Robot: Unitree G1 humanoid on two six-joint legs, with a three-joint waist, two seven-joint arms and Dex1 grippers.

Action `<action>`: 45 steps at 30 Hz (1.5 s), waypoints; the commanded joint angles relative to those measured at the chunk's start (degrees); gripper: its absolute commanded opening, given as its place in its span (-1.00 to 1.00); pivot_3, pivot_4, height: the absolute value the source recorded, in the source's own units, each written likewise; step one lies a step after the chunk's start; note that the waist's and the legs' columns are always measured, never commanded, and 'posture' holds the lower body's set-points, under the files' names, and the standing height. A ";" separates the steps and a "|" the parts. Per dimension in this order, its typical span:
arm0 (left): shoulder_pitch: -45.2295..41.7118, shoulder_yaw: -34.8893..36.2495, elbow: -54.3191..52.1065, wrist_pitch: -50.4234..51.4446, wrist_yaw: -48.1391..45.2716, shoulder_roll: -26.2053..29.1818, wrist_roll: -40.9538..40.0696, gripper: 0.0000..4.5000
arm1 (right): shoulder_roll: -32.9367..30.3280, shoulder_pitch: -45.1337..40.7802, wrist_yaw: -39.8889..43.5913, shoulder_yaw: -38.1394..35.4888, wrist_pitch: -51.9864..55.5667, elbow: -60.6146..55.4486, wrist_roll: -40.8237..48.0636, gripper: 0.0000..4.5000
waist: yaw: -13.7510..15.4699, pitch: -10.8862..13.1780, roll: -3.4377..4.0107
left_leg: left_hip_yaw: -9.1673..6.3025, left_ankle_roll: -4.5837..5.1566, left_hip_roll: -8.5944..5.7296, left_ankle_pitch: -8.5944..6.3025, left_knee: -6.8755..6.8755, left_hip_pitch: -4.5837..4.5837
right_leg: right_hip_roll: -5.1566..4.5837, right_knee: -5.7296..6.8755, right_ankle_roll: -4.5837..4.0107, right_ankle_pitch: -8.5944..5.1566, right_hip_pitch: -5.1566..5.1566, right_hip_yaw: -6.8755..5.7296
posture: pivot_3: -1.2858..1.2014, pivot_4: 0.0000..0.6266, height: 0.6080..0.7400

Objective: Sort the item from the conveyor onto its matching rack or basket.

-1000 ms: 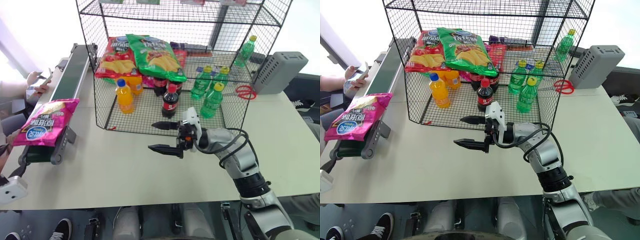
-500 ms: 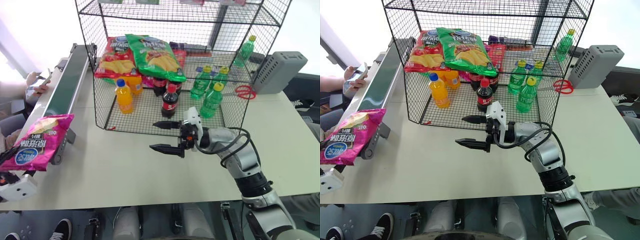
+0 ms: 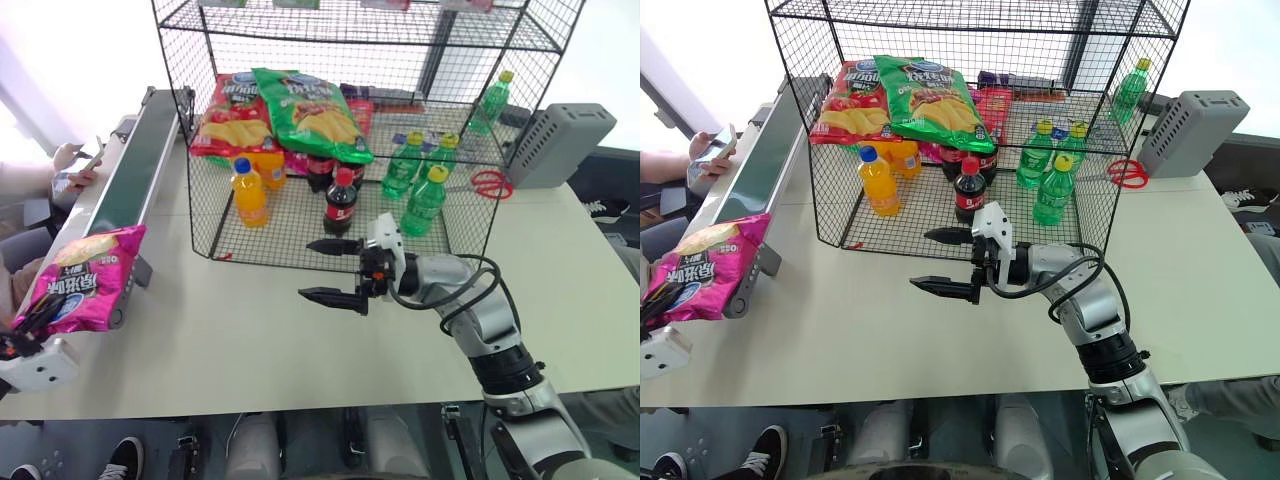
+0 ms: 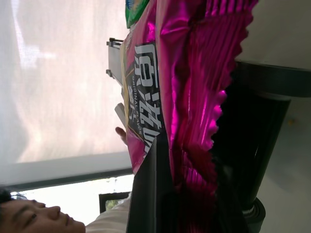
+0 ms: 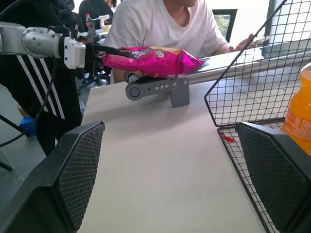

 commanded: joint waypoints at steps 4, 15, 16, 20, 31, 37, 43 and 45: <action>-0.38 3.12 -14.35 9.06 -16.86 -2.77 -37.53 -0.96 | 0.36 -0.91 0.03 -0.77 -1.76 -1.50 -0.28 1.00 | 0.03 -0.03 -0.05 | -0.05 0.00 0.04 0.00 0.01 -0.01 | -0.04 0.01 0.00 0.00 0.02 0.00 | 0.03 -0.52 1.00; 12.65 14.79 -44.86 55.79 -43.67 -1.39 -96.90 -0.96 | -6.66 -1.42 6.79 -6.79 16.18 -3.51 14.80 1.00 | 0.12 0.04 0.05 | -0.12 0.00 -0.05 0.01 0.05 0.12 | 0.12 0.05 -0.02 -0.01 0.15 0.04 | 0.03 -0.52 1.00; 12.39 15.27 -45.21 59.43 -44.00 -1.26 -101.14 -0.96 | -7.65 -1.60 6.82 -7.98 20.37 -3.90 18.14 1.00 | 0.28 0.04 0.06 | -0.13 0.00 -0.07 0.01 0.05 0.13 | 0.12 0.05 -0.03 -0.02 0.17 0.04 | 0.03 -0.52 1.00; 9.71 11.54 -46.39 71.27 -46.95 0.00 -109.28 -0.96 | -11.11 -1.75 6.92 -9.34 28.35 -4.58 22.80 1.00 | 0.22 0.04 0.05 | -0.16 0.00 -0.09 0.01 0.06 0.15 | 0.14 0.04 -0.04 -0.03 0.19 0.05 | 0.03 -0.52 1.00; -20.41 -8.63 -37.07 85.93 -49.34 -3.68 -110.75 -0.96 | -12.12 -0.30 5.06 -12.68 34.83 -6.79 27.96 1.00 | 0.25 0.06 0.13 | -0.19 0.00 -0.13 0.01 0.06 0.13 | 0.25 0.04 -0.02 -0.02 0.19 0.11 | 0.03 -0.52 1.00; -29.04 -12.84 -33.40 88.39 -51.85 -7.07 -104.97 -0.96 | -9.78 -0.92 0.81 -13.70 38.45 -10.48 33.47 1.00 | 0.28 0.06 0.13 | -0.20 0.00 -0.13 0.01 0.06 0.12 | 0.26 0.04 -0.01 -0.01 0.19 0.11 | 0.03 -0.52 1.00; -32.39 -13.48 -31.86 89.85 -53.63 -8.94 -101.08 -0.96 | -8.98 -1.59 -1.30 -12.92 39.74 -12.10 34.90 1.00 | 0.27 0.06 0.12 | -0.19 0.00 -0.14 0.01 0.06 0.11 | 0.24 0.02 -0.01 -0.01 0.19 0.11 | 0.03 -0.52 1.00; -32.51 -13.73 -31.91 89.88 -53.73 -9.69 -99.59 -0.96 | -9.42 -1.75 -1.27 -12.52 41.61 -12.03 36.14 1.00 | 0.29 0.06 0.12 | -0.21 0.00 -0.14 0.01 0.06 0.10 | 0.24 0.02 -0.01 -0.01 0.19 0.11 | 0.03 -0.52 1.00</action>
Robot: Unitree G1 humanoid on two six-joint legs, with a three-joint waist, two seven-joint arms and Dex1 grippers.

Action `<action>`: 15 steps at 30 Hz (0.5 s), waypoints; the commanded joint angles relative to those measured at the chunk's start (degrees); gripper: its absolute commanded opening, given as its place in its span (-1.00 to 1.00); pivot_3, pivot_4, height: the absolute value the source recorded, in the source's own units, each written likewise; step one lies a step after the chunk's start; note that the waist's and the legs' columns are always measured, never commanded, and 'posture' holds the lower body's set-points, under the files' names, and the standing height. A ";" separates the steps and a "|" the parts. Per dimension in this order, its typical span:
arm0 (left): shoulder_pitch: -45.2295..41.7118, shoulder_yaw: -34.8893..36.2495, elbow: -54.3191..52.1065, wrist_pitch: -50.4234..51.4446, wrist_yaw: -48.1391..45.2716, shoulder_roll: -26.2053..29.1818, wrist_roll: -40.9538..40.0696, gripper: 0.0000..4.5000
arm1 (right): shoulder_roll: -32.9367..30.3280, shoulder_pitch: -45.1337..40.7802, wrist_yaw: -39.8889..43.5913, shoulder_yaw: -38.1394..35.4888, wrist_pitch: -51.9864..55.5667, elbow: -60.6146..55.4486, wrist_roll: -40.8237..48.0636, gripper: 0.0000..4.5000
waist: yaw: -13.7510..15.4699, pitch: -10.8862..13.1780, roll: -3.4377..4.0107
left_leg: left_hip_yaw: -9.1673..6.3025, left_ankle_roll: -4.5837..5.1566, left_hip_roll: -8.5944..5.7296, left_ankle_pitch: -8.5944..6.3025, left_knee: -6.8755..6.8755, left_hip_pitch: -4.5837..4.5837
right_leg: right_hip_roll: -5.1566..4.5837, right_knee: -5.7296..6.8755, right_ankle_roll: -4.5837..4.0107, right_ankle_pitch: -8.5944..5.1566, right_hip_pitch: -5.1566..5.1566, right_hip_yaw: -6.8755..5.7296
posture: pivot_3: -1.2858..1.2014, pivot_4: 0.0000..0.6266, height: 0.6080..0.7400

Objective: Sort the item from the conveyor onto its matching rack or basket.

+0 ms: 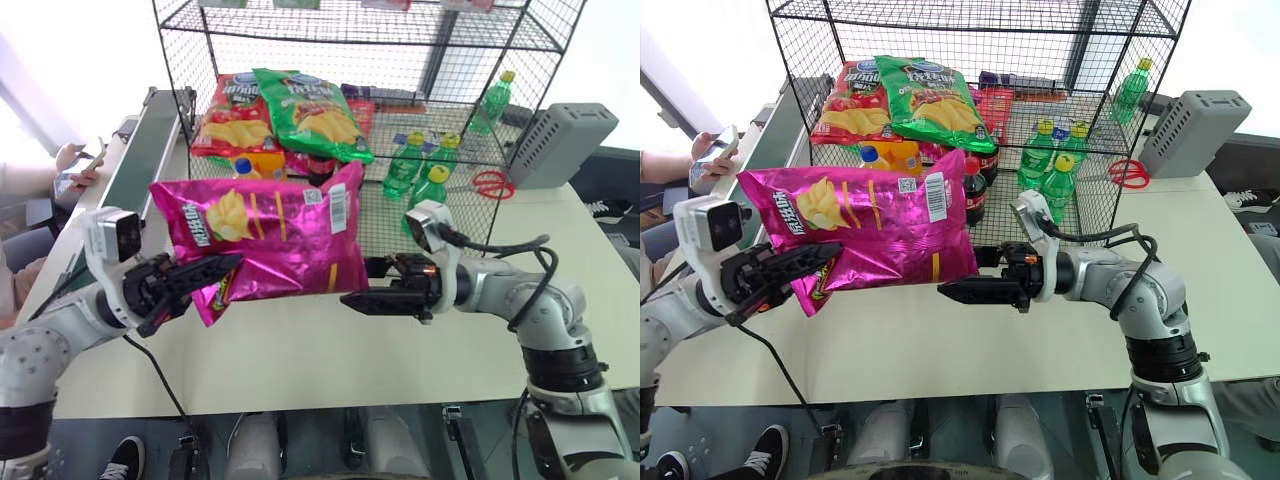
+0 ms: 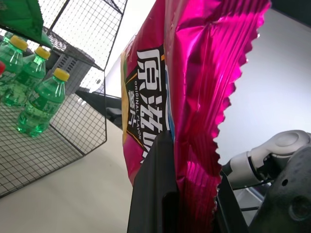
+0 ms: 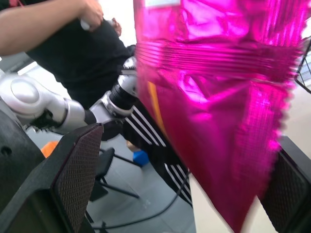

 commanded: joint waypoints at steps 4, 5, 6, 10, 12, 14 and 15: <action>-0.78 1.00 -0.84 0.07 -0.81 -1.85 2.87 -1.00 | -1.49 -1.43 0.60 1.77 1.17 -2.05 0.16 0.76 | -0.02 0.00 0.00 | 0.00 0.00 0.00 0.00 0.00 0.00 | -0.01 0.00 0.00 0.00 0.00 0.01 | 0.03 -0.52 1.00; -0.72 1.18 -1.03 0.18 -0.72 -2.07 3.02 -1.00 | -1.91 -1.41 1.22 2.29 0.99 -2.09 -0.22 0.64 | -0.01 0.00 0.00 | -0.01 0.00 0.00 0.00 0.00 -0.01 | 0.00 0.00 0.00 0.00 0.00 0.01 | 0.03 -0.52 1.00; -0.44 1.20 -1.46 -0.08 -0.79 -2.25 3.80 -1.00 | -1.87 -1.73 1.11 2.53 1.06 -1.46 -0.39 0.42 | 0.00 0.00 0.00 | -0.01 0.00 0.00 0.00 0.00 0.00 | 0.00 0.00 0.00 0.00 0.00 0.00 | 0.03 -0.52 1.00; 0.21 1.55 -2.64 -1.25 -0.95 -3.10 5.84 -1.00 | -1.62 -2.69 0.95 3.23 0.52 -0.20 -1.56 -0.39 | 0.00 0.00 0.00 | -0.01 0.00 0.00 0.00 0.00 -0.01 | 0.00 -0.01 0.00 0.00 0.00 0.00 | 0.03 -0.52 1.00; 0.37 1.73 -2.88 -0.99 -0.77 -3.46 5.85 -1.00 | -1.68 -2.77 1.19 3.34 0.15 -0.06 -2.05 -0.83 | 0.01 0.00 0.00 | -0.01 0.00 0.00 0.00 0.00 -0.01 | 0.00 0.00 0.00 0.00 0.00 0.00 | 0.03 -0.52 1.00; 0.68 1.63 -2.19 1.02 0.09 -2.80 5.25 -1.00 | -1.80 -3.01 1.42 3.57 -0.79 0.45 -3.23 -0.96 | 0.00 0.00 0.00 | -0.01 0.00 0.00 0.00 0.00 -0.02 | 0.00 -0.01 0.00 0.00 0.00 0.00 | 0.03 -0.52 1.00; 0.73 1.79 -1.57 2.17 0.03 -2.47 4.35 -0.88 | -1.88 -3.08 1.55 3.52 -1.19 0.64 -3.69 -0.96 | 0.00 0.00 0.00 | -0.01 0.00 0.00 0.00 0.00 -0.01 | 0.00 -0.01 0.00 0.00 0.00 0.00 | 0.03 -0.52 1.00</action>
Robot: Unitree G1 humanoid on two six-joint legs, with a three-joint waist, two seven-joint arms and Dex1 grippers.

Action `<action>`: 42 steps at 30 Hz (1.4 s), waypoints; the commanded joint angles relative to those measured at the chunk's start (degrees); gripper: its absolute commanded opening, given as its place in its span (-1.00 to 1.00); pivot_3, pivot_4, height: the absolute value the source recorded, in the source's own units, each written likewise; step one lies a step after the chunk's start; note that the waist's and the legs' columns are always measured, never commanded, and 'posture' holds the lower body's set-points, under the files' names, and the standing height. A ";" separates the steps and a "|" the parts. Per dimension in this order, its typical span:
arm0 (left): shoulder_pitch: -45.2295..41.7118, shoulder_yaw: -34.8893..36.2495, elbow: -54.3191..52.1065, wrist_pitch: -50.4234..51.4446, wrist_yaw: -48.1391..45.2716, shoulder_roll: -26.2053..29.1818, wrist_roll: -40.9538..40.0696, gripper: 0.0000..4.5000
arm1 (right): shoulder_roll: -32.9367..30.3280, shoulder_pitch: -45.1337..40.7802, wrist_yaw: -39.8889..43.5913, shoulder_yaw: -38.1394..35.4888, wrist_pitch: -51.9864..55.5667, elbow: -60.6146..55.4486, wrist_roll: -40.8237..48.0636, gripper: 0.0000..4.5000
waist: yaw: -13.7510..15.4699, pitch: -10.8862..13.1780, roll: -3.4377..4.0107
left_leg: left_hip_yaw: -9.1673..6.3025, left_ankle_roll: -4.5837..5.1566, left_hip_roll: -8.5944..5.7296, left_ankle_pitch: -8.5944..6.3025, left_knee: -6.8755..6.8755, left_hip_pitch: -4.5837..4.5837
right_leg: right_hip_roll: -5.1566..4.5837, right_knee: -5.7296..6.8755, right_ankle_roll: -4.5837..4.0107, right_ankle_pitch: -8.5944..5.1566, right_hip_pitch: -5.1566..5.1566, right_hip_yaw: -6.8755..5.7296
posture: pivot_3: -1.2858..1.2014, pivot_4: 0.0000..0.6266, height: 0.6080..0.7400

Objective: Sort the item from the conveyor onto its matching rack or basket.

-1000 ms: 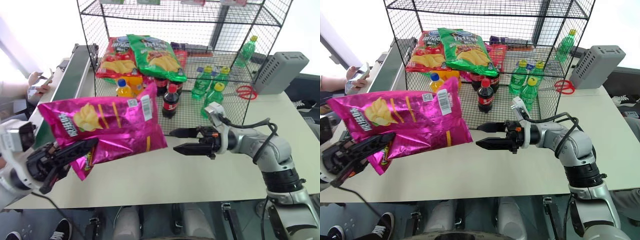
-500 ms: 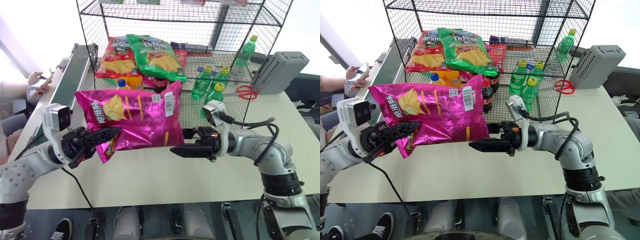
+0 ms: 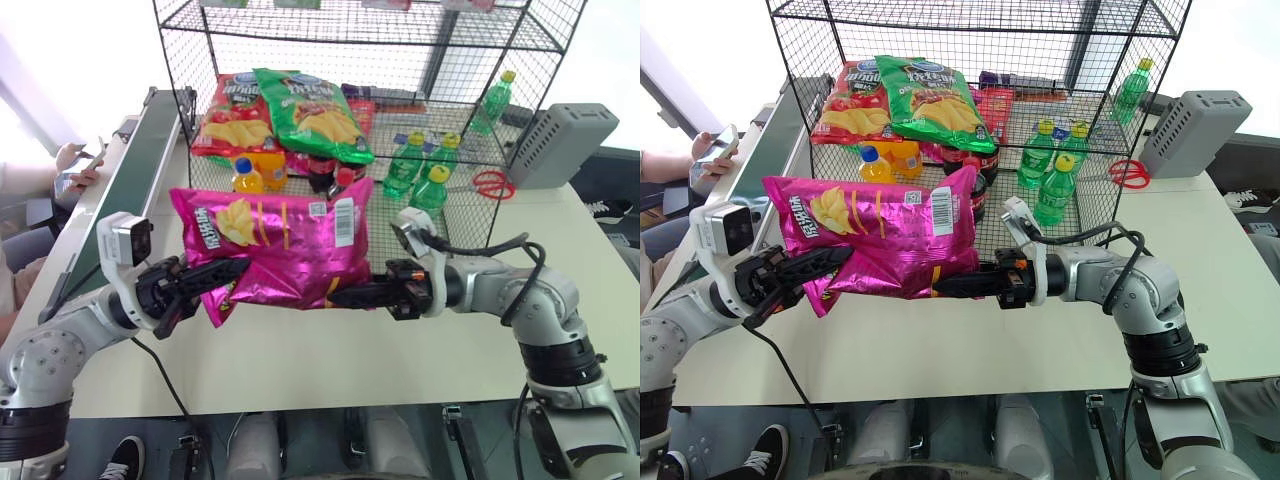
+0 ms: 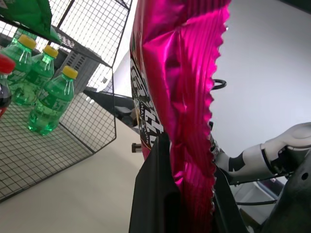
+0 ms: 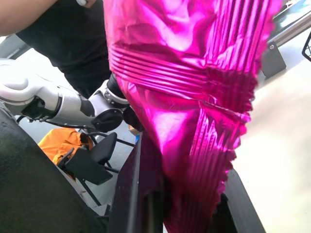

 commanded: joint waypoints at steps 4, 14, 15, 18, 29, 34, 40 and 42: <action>0.38 2.98 0.42 2.51 0.10 1.55 -0.28 -0.18 | -2.05 -0.72 1.93 -1.45 -4.96 0.44 -3.86 -0.96 | 0.00 0.00 0.00 | 0.00 0.00 0.00 0.00 0.00 -0.01 | 0.00 0.00 0.00 0.00 -0.01 0.00 | 0.03 -0.52 1.00; -0.44 3.94 0.93 -4.74 0.52 -1.13 8.49 1.00 | -11.14 11.40 1.56 -18.97 -12.01 -6.36 -2.37 -0.96 | 0.92 0.01 0.01 | -0.01 0.01 -0.02 0.00 0.00 -0.17 | -0.03 -0.22 0.02 0.00 -0.04 -0.05 | 0.03 -0.52 1.00; -1.00 3.15 0.75 -7.21 0.80 -1.96 11.29 1.00 | -11.18 11.95 0.80 -22.06 -14.26 -5.92 -2.86 -0.96 | 1.00 0.01 0.00 | 0.00 0.00 -0.03 0.00 0.00 -0.16 | -0.03 -0.22 0.02 0.00 -0.04 -0.04 | 0.03 -0.52 1.00; -2.83 0.96 0.60 -13.74 1.90 -4.90 18.39 1.00 | -10.48 11.47 -2.45 -28.21 -20.28 -4.27 -5.05 -0.96 | 1.28 0.01 0.00 | 0.02 0.00 -0.03 0.00 0.02 -0.15 | -0.02 -0.22 0.02 0.00 -0.04 -0.03 | 0.03 -0.52 1.00; -10.79 -3.77 9.18 -22.08 -1.02 -8.71 28.77 1.00 | -7.87 4.51 -11.80 -25.84 -57.47 11.00 -32.48 -0.96 | 1.10 0.01 0.00 | 0.05 0.01 -0.03 0.01 0.04 -0.13 | 0.01 -0.19 0.04 0.01 -0.04 -0.01 | 0.03 -0.52 1.00; -11.66 -4.00 10.09 -23.43 -2.01 -8.75 30.46 1.00 | -10.42 4.73 -18.76 -20.56 -82.54 21.48 -52.33 -0.96 | 1.14 0.01 0.00 | 0.07 0.01 -0.03 0.01 0.03 -0.16 | -0.01 -0.21 0.07 0.01 -0.04 -0.02 | 0.03 -0.52 1.00; -10.73 -3.94 8.36 -24.77 -1.86 -9.20 31.31 1.00 | -15.61 0.43 -33.29 -17.18 -94.18 31.95 -70.20 -0.96 | 0.95 0.04 0.05 | 0.11 -0.05 -0.03 0.04 0.04 -0.16 | -0.05 -0.20 0.09 0.02 -0.05 -0.01 | 0.03 -0.52 1.00; -10.59 -3.87 7.96 -25.62 -1.38 -9.39 32.01 1.00 | -17.63 -1.38 -38.39 -15.98 -94.67 34.58 -75.50 -0.96 | 0.82 0.04 0.05 | 0.10 -0.10 -0.03 0.07 0.04 -0.15 | -0.05 -0.20 0.09 0.02 -0.05 -0.01 | 0.03 -0.52 1.00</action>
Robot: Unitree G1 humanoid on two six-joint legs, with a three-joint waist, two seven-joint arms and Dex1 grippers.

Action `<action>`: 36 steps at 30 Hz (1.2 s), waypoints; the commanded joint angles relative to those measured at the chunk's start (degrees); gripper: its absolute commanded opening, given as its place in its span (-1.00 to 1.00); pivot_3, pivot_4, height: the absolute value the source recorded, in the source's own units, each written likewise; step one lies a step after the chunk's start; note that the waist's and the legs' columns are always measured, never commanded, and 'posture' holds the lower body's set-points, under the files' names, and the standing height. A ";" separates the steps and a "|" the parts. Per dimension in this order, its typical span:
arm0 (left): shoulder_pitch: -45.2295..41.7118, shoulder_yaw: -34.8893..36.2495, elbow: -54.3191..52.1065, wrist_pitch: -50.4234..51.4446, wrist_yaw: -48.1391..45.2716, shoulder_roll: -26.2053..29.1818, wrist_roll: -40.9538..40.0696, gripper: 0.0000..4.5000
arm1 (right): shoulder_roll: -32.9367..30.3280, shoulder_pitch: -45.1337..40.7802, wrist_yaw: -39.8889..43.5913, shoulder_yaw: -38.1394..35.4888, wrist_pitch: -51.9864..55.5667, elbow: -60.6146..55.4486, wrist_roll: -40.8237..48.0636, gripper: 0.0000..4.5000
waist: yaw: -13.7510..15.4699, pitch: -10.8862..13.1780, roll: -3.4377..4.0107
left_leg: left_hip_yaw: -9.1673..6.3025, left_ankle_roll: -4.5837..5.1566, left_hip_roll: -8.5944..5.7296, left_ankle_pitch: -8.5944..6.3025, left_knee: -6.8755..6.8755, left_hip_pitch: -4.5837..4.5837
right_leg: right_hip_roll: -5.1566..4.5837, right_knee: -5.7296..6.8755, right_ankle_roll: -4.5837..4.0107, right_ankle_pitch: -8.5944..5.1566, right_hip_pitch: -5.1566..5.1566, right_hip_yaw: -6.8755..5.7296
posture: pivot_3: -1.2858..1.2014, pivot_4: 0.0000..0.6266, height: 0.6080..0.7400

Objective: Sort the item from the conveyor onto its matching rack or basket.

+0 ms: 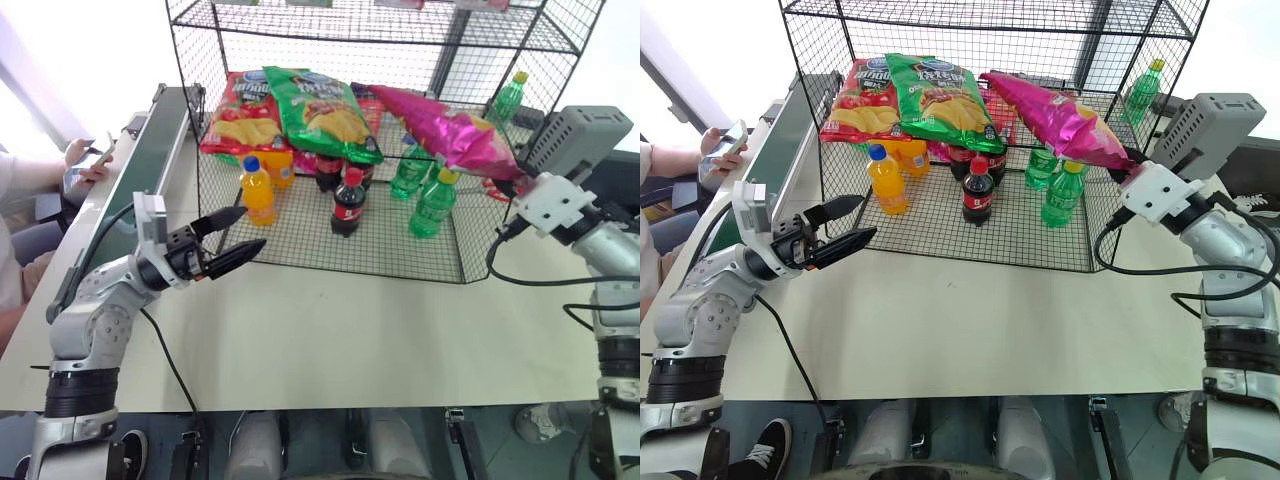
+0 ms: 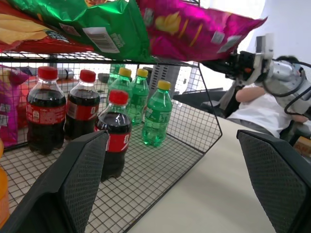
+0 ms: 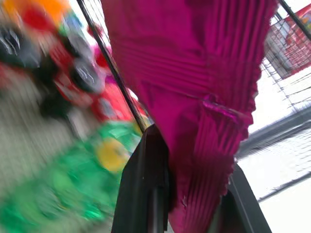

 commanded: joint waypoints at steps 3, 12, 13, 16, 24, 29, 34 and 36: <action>-0.07 0.59 -2.32 -3.86 0.54 -0.54 2.07 1.00 | -5.27 -5.50 -14.27 2.15 -1.95 4.15 -13.66 -0.96 | -0.14 0.00 0.00 | -0.01 -0.03 0.01 0.02 -0.01 0.01 | 0.01 0.01 0.00 0.00 0.00 0.00 | 0.03 -0.52 1.00; -0.41 0.82 -3.69 -5.09 1.10 -2.64 1.61 1.00 | -5.50 -14.26 -21.34 10.78 4.90 8.53 -23.77 -0.96 | -1.20 0.01 0.01 | -0.01 -0.22 0.01 0.13 -0.02 0.02 | 0.01 0.03 0.00 0.00 -0.01 0.03 | 0.03 -0.52 1.00; -0.43 0.98 -3.90 -4.93 1.07 -2.81 1.27 1.00 | -5.36 -14.71 -21.40 11.30 5.08 8.68 -23.54 -0.96 | -1.14 0.01 0.01 | -0.01 -0.23 0.01 0.13 -0.02 0.02 | 0.01 0.03 0.00 0.00 -0.01 0.03 | 0.03 -0.52 1.00; 0.17 0.88 -4.33 -4.82 1.35 -2.81 1.55 1.00 | -4.71 -16.27 -21.58 13.65 7.19 9.00 -24.90 -0.96 | -0.99 0.01 0.01 | -0.01 -0.31 0.01 0.18 -0.01 0.01 | -0.01 0.03 0.00 0.00 0.00 0.03 | 0.03 -0.52 1.00; 1.66 0.70 -5.07 -5.54 2.28 -2.99 2.34 1.00 | -1.52 -19.44 -19.25 15.71 12.11 9.49 -22.28 -0.96 | -1.06 0.01 0.02 | -0.01 -0.22 0.00 0.13 -0.01 0.00 | -0.02 0.03 0.00 0.01 0.00 0.02 | 0.03 -0.52 1.00; 1.88 0.54 -4.66 -6.03 2.28 -2.54 2.96 1.00 | -0.40 -19.20 -15.83 15.38 12.51 7.67 -18.16 -0.11 | -1.06 0.01 0.02 | -0.02 -0.09 0.01 0.06 -0.01 0.00 | -0.02 0.03 0.00 0.01 0.00 0.02 | 0.03 -0.52 1.00; 2.39 0.64 -4.46 -6.60 2.43 -2.75 3.49 1.00 | 0.16 -17.51 -8.20 13.67 12.24 3.42 -9.44 0.95 | -1.07 0.01 0.02 | -0.03 -0.09 0.02 0.06 -0.01 0.00 | -0.01 0.03 0.01 0.01 0.00 0.01 | 0.03 -0.52 1.00; 2.62 0.50 -4.32 -6.94 2.37 -2.80 3.77 1.00 | -0.72 -17.00 -7.43 13.98 12.40 1.73 -9.63 0.95 | -1.14 0.01 0.02 | -0.02 -0.08 0.02 0.05 -0.01 0.01 | -0.01 0.03 0.01 0.01 0.00 0.01 | 0.03 -0.52 1.00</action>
